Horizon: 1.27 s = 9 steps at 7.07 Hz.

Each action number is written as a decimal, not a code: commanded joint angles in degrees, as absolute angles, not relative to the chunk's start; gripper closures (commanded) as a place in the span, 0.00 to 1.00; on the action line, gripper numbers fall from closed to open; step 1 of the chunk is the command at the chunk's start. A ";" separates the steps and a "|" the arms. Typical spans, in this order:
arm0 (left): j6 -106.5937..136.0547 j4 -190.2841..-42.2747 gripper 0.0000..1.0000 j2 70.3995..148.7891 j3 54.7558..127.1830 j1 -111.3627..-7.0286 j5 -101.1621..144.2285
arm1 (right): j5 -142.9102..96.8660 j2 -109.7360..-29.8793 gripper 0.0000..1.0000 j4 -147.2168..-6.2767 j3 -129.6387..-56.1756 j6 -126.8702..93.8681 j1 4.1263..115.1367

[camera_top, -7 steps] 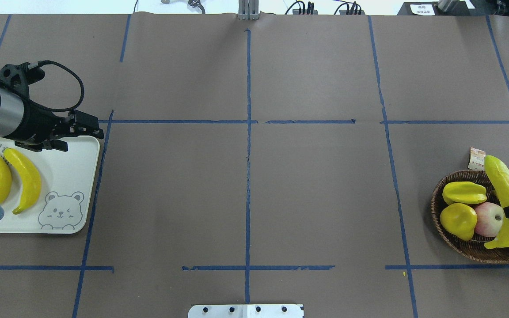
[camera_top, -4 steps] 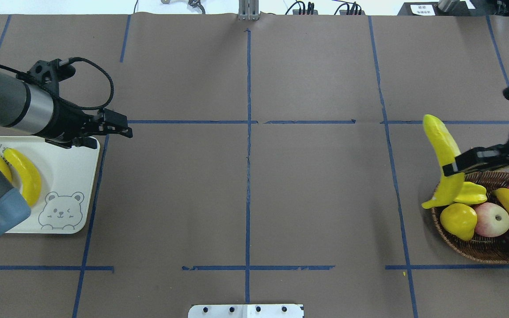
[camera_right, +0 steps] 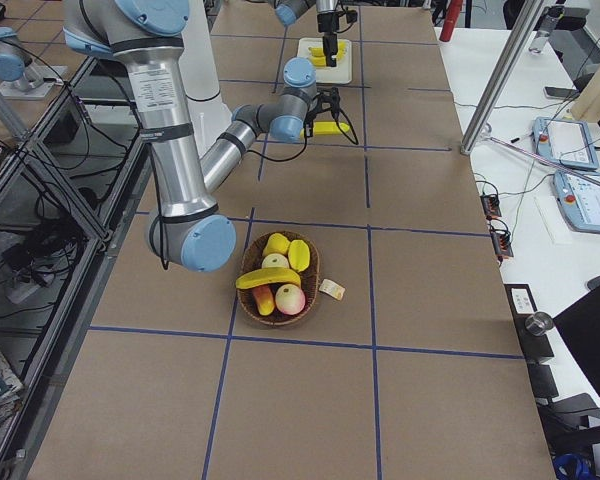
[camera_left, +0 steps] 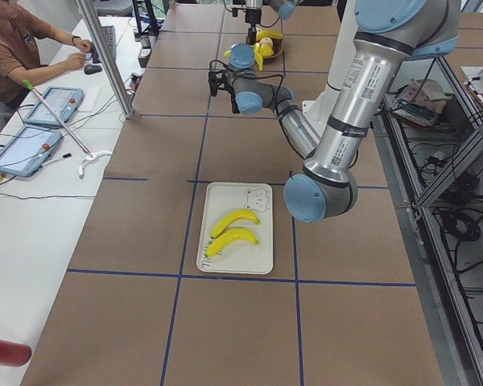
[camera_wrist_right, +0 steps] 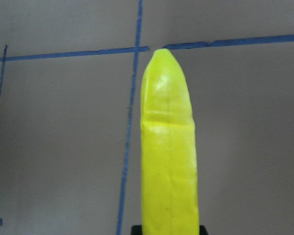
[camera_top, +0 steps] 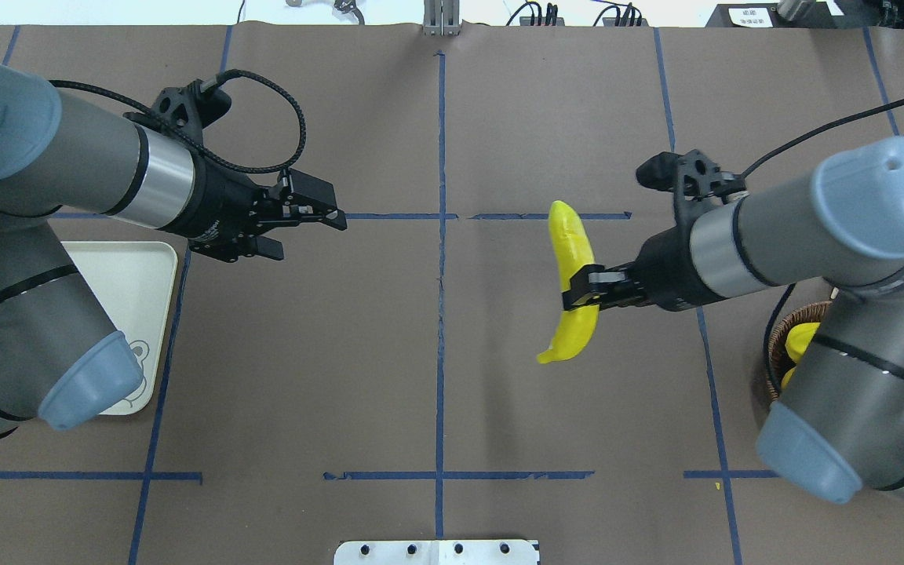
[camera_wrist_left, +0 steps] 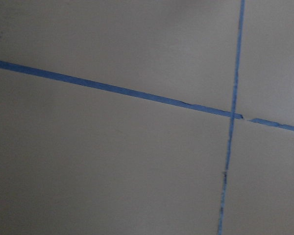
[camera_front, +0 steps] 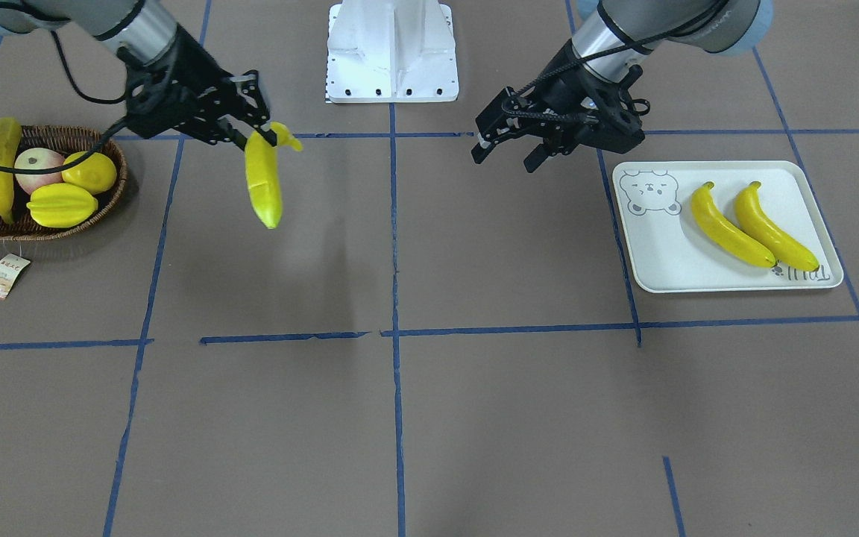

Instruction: Transfer all bananas from basket to plate

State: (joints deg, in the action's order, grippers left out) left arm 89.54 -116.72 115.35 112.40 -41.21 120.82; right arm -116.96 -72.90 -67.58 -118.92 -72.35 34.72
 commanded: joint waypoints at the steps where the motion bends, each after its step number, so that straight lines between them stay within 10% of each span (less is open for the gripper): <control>1: 99.26 -127.99 0.00 116.54 110.93 -37.02 117.02 | -105.78 -65.33 0.99 -67.59 -116.55 -79.17 25.96; 9: 100.19 -131.04 0.05 123.04 103.45 -29.27 110.83 | -104.94 -62.93 0.98 -67.32 -117.33 -79.19 23.91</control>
State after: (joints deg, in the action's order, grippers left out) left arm 100.16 -130.80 122.42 104.47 -29.60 110.83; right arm -105.00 -63.19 -67.34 -117.31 -79.19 24.21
